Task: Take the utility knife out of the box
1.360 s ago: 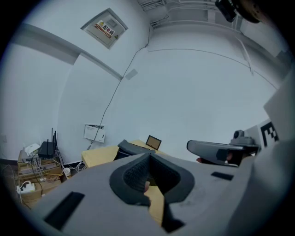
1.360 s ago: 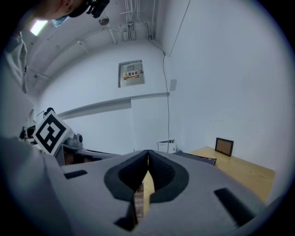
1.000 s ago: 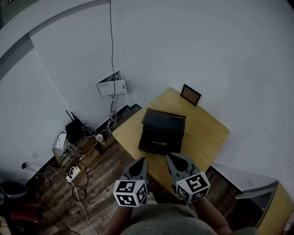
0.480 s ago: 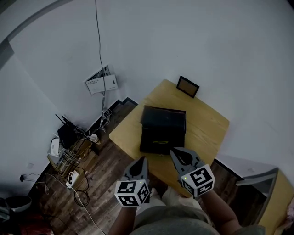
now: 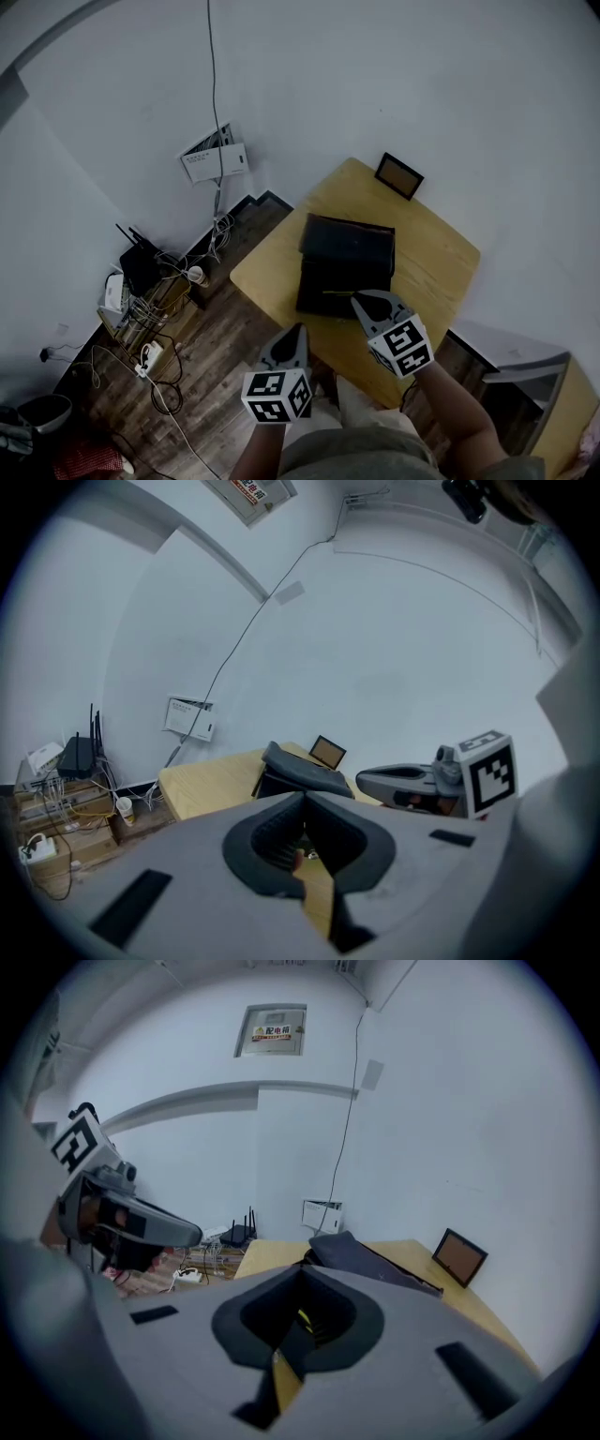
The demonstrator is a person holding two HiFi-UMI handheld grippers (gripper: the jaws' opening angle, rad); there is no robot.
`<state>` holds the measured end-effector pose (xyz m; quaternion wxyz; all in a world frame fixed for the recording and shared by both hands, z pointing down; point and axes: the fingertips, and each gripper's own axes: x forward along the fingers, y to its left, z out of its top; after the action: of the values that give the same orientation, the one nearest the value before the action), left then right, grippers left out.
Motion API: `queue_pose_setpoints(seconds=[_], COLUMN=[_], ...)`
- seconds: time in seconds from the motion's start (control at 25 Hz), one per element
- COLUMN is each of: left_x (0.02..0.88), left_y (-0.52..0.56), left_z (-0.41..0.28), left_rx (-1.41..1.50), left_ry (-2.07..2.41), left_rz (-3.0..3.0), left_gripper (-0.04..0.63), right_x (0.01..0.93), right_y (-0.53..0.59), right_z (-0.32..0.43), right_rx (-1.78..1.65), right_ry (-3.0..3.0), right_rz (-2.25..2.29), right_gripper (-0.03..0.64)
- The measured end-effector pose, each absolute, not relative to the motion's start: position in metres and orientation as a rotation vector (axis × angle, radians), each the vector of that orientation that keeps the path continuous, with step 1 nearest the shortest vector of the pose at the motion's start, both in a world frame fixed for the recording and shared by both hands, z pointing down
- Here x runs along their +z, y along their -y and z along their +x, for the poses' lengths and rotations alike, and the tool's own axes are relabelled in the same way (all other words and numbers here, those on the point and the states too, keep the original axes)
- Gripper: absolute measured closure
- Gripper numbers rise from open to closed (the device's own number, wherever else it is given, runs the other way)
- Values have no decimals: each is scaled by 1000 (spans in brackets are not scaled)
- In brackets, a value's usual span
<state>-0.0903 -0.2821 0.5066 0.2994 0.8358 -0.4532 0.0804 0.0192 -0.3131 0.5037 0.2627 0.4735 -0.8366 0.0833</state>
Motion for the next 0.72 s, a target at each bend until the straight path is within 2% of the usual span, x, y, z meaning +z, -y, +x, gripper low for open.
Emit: queue_pose_setpoints(seconds=[0.72], left_x=[539], left_y=[300], left_z=[-90], left_rx=[271], left_ry=[1222], left_rz=[2160], left_gripper=[592], right_x=[626], right_y=[353], right_z=[5], right_rx=[188], right_ry=[2041], right_rz=[592], right_gripper=[615])
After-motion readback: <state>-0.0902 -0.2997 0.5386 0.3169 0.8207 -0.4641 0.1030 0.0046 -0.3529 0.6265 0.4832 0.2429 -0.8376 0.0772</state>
